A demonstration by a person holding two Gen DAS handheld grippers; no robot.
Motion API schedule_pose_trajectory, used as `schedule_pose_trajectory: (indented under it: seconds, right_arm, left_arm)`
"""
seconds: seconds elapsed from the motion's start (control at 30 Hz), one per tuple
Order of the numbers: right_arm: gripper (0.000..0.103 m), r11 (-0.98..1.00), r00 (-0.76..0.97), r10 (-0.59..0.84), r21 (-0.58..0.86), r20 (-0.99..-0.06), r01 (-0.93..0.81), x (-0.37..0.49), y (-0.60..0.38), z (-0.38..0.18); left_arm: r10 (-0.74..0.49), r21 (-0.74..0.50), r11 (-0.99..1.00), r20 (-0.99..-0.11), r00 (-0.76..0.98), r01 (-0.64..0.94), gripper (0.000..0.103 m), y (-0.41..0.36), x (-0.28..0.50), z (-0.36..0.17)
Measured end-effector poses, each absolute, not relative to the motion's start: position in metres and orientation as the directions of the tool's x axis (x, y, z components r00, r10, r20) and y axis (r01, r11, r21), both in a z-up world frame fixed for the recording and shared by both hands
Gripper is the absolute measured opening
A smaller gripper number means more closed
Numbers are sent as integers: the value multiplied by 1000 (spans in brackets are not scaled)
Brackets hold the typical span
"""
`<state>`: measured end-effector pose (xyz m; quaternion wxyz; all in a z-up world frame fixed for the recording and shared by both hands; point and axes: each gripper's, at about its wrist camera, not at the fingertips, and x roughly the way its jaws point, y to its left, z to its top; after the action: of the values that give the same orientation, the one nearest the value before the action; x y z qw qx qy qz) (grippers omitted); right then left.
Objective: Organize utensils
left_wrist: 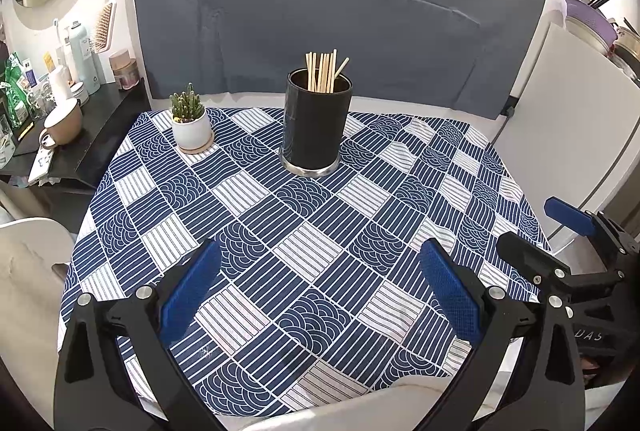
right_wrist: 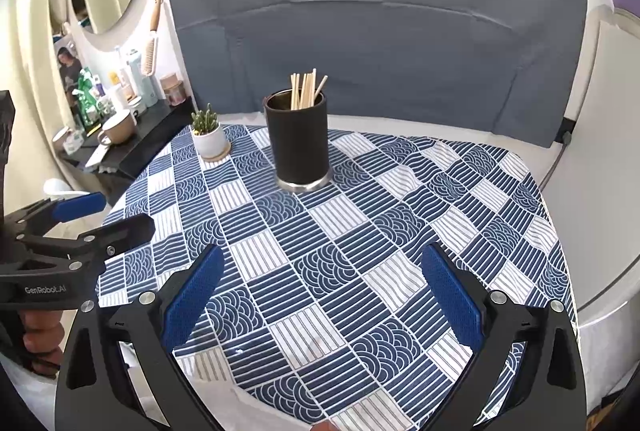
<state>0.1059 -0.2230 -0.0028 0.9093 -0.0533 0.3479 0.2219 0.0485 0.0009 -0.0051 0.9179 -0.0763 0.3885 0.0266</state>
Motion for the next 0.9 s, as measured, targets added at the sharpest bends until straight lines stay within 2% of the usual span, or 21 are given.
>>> schedule_pose_trajectory:
  seconds: [0.9]
  right_arm:
    - [95,894,647,371,68,-666,-443,111,-227,-6]
  left_arm:
    - [-1,-136,980,-727,686,-142,97,2,48,-9]
